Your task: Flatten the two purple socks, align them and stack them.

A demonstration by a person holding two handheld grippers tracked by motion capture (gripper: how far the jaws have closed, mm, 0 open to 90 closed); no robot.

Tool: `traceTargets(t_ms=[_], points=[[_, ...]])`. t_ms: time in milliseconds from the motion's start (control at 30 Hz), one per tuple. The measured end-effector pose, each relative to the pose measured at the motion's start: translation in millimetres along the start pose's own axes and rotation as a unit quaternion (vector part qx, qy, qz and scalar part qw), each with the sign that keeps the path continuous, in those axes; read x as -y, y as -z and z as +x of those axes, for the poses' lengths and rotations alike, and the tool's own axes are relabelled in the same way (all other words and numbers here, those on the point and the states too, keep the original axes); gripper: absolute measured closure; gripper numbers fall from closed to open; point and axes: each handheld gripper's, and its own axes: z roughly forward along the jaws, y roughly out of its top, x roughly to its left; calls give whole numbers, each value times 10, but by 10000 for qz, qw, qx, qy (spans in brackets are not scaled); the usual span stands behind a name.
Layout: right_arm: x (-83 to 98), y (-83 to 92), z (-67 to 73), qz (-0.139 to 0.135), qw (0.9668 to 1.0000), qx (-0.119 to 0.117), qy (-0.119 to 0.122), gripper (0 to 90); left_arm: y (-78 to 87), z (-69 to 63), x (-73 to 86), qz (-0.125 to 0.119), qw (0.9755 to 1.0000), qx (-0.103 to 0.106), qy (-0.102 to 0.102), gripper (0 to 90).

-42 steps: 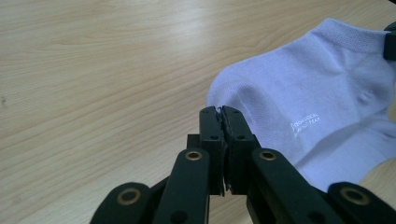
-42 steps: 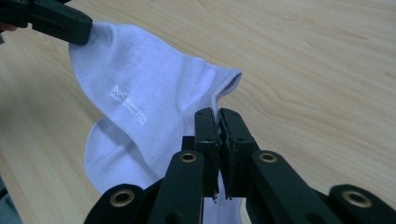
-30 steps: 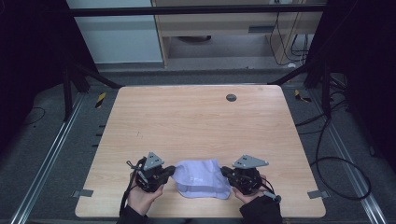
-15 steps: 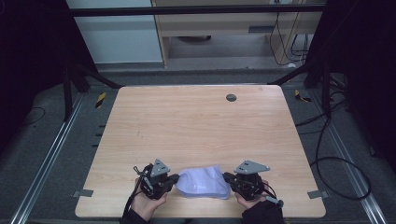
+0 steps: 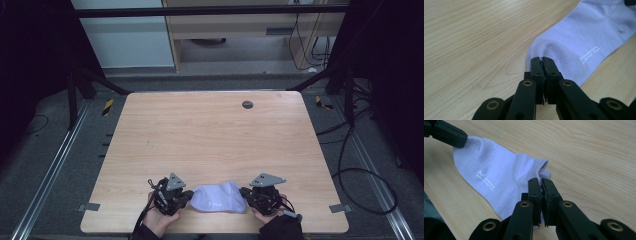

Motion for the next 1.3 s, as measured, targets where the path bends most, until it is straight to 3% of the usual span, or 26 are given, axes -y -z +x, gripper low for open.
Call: traceTargets(t_ms=[400,533,700,867,967,1067,1200,1300], points=[[64,-122,-67,239,9996,114,-7,856,-86,3,29,169,9998,-35,-32,864],[72,-134,-76,256,9995,172,-20,796,-85,4,29,155,9998,-81,-40,805],[44,-70,-87,-71,9998,171,-21,750,27,-20,-28,-326,9994,-143,-55,725],[7,-66,-41,-483,9988,-76,73,836,-6,-110,-89,-565,9983,-98,-111,783],[-5,-148,0,-494,9982,-304,146,890,-126,-208,-125,-500,9984,-35,-250,839],[4,-267,39,-327,9982,-399,294,900,-235,-265,-115,-308,9989,15,-353,866],[36,-365,31,-70,9989,-334,335,900,-331,-297,-73,-85,9990,33,-442,873],[69,-381,-6,67,9994,-226,269,900,-366,-312,-62,-61,9989,45,-471,871]])
